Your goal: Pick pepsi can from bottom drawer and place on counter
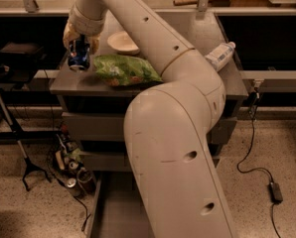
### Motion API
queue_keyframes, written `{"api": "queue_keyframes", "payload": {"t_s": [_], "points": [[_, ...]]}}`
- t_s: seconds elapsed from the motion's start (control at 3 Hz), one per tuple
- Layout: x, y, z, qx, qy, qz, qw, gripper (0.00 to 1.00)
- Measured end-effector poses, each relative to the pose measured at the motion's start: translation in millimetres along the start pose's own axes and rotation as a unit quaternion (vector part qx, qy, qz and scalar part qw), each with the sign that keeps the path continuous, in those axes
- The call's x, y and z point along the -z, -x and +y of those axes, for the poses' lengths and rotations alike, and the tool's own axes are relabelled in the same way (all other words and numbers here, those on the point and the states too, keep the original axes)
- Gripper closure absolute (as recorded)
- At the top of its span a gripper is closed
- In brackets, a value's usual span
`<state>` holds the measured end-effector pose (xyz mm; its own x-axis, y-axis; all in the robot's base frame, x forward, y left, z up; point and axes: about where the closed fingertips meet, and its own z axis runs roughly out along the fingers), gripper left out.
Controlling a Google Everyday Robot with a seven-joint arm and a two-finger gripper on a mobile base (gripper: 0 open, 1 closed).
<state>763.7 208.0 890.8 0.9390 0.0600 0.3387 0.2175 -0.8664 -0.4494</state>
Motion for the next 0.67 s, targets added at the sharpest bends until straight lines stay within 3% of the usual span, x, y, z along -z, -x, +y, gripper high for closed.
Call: {"api": "queue_keyframes", "payload": {"t_s": [0.33, 0.67], "points": [[-4.9, 0.1, 2.4, -0.005, 0.005, 0.001, 1.0, 0.0], [-3.2, 1.5, 5.2, -0.006, 0.01, 0.007, 0.9999, 0.0]]}}
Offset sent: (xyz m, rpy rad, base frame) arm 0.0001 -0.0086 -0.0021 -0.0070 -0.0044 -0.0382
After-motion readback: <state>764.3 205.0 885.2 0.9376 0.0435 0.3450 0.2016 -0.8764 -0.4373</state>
